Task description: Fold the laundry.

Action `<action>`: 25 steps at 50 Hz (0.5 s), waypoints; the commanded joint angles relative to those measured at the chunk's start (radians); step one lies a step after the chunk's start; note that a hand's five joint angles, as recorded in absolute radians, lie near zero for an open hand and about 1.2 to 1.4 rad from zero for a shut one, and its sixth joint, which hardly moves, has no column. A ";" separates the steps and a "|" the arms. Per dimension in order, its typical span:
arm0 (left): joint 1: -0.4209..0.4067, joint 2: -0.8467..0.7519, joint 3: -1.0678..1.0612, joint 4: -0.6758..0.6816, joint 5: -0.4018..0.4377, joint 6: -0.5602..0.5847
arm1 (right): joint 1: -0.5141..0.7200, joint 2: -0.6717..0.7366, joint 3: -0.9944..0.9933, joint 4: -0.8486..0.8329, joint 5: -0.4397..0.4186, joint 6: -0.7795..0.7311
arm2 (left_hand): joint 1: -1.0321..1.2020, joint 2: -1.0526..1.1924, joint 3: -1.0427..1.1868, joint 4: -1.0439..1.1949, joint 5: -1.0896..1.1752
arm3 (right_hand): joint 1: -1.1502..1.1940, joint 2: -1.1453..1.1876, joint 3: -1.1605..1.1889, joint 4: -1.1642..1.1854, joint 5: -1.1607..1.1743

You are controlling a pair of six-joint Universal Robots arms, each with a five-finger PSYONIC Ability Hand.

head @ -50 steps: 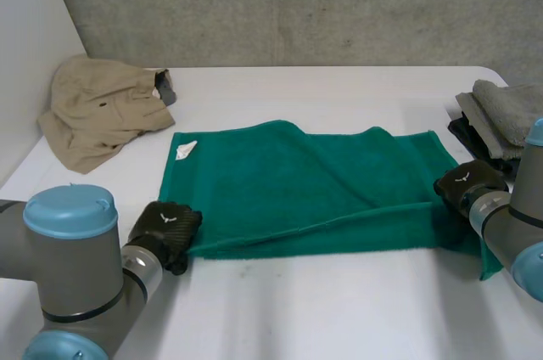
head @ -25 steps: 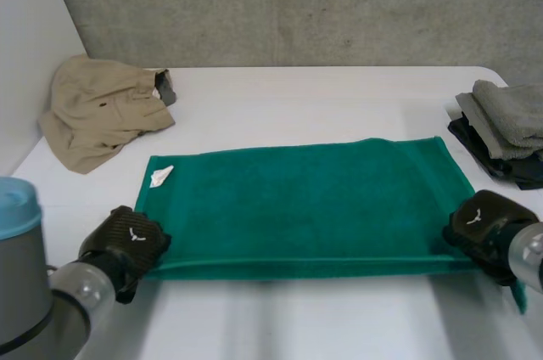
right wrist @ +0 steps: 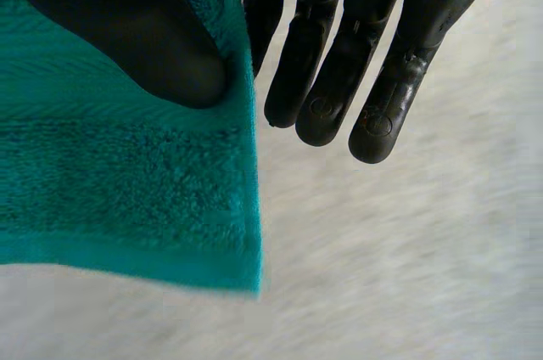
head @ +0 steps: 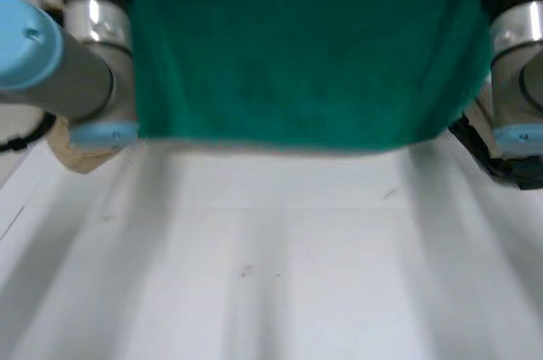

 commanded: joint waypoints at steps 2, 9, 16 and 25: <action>0.006 0.059 -0.160 0.065 0.005 -0.011 | 0.007 -0.020 0.097 -0.022 -0.045 0.033 | 0.246 0.199 0.204 0.195 0.239 | 0.402 0.215 0.214 0.209 0.231; 0.017 0.067 -0.398 0.050 0.017 -0.050 | -0.001 -0.022 0.264 0.061 -0.070 0.082 | 0.246 0.199 0.204 0.195 0.239 | 0.402 0.215 0.214 0.209 0.231; 0.027 0.050 -0.608 0.035 0.020 -0.045 | -0.010 -0.005 0.422 0.169 -0.128 0.111 | 0.246 0.199 0.204 0.195 0.239 | 0.402 0.215 0.214 0.209 0.231; 0.021 0.172 -0.820 -0.235 0.022 -0.030 | -0.016 -0.041 0.548 0.368 -0.127 0.098 | 0.246 0.199 0.204 0.195 0.239 | 0.402 0.215 0.214 0.209 0.231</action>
